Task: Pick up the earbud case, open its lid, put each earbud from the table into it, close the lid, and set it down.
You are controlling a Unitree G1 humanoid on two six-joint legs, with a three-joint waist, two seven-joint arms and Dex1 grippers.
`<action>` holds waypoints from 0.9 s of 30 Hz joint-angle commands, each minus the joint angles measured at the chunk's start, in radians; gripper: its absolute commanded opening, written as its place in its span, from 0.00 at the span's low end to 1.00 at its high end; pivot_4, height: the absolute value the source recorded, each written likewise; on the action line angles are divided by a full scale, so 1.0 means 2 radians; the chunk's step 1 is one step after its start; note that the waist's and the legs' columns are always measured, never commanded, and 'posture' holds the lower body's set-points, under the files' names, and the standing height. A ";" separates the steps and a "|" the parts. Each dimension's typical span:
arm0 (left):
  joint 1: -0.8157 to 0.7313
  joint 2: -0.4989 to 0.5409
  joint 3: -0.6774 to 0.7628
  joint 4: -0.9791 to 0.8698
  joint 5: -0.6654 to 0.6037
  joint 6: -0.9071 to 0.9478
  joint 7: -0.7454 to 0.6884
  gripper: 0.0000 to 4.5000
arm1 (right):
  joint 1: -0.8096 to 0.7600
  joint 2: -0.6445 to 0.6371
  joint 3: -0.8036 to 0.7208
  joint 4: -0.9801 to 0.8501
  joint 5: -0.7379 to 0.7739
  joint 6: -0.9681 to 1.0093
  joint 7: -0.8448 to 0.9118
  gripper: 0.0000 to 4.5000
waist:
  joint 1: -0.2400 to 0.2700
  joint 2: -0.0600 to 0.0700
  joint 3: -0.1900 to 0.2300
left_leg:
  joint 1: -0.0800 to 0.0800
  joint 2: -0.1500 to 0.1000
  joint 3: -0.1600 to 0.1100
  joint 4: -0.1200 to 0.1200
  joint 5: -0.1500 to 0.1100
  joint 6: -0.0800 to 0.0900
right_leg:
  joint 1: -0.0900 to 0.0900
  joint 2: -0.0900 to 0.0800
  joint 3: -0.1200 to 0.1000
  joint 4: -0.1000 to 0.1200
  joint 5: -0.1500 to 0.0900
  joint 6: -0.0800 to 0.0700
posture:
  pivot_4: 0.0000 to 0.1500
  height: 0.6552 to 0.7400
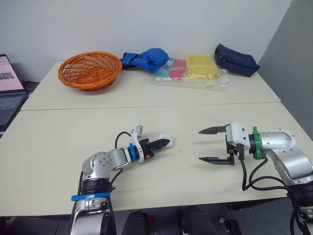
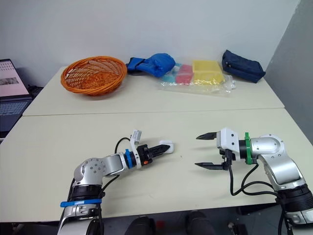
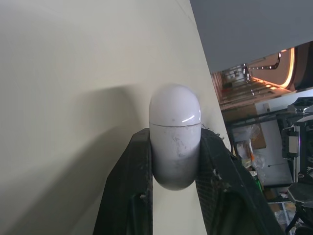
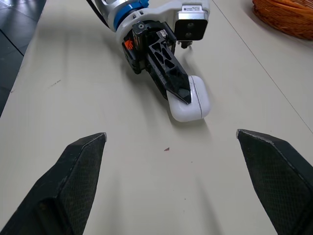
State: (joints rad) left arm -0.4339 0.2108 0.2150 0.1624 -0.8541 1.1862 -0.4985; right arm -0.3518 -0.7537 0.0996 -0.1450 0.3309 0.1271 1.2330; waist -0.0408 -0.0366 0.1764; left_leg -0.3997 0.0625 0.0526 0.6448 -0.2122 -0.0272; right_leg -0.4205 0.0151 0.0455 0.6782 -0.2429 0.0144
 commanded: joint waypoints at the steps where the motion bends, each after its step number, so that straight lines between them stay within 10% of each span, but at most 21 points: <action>1: 0.012 0.015 0.000 -0.003 0.009 -0.002 -0.004 0.25 | -0.013 0.005 -0.009 -0.004 0.008 0.005 -0.007 1.00 | -0.001 0.000 0.000 | 0.000 0.000 0.000 0.000 0.000 0.000 | 0.000 0.000 0.000 0.000 0.000 0.000 | 1.00 1.00; 12: 0.041 0.104 0.044 -0.077 -0.027 0.035 -0.011 0.99 | -0.038 0.018 -0.008 0.033 0.000 -0.001 -0.010 1.00 | -0.011 0.000 0.000 | 0.000 0.001 0.000 -0.001 0.000 0.000 | 0.000 0.000 0.000 0.000 0.000 -0.001 | 1.00 1.00; 20: 0.112 0.288 0.008 -0.091 0.082 -0.120 -0.134 0.99 | -0.045 -0.001 -0.012 0.080 -0.008 -0.031 0.015 1.00 | -0.010 -0.002 0.001 | 0.001 0.001 0.000 -0.003 0.000 0.000 | -0.001 0.000 0.000 0.000 -0.004 -0.006 | 1.00 1.00; 22: 0.136 0.335 0.003 -0.070 0.195 -0.358 -0.187 0.99 | -0.045 -0.006 -0.026 0.096 -0.001 -0.022 0.009 1.00 | -0.006 -0.002 0.001 | 0.001 0.001 0.000 -0.003 0.000 0.000 | -0.002 -0.001 0.000 0.000 -0.004 -0.007 | 1.00 1.00; 27: 0.124 0.330 0.026 -0.037 0.218 -0.471 -0.205 0.99 | -0.041 0.000 -0.046 0.082 0.028 0.030 -0.013 1.00 | 0.006 -0.002 0.001 | 0.000 0.001 0.002 -0.007 0.000 0.000 | -0.003 -0.008 0.000 -0.002 -0.005 -0.008 | 1.00 1.00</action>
State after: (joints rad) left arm -0.1729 0.8814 0.2389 0.0920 -0.4106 0.2882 -0.9020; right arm -0.4236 -0.7532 0.0442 0.0613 0.3479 0.1610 1.2205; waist -0.0294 -0.0408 0.1785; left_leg -0.4003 0.0645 0.0581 0.6300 -0.2125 -0.0278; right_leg -0.4257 -0.0016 0.0448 0.6745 -0.2541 0.0001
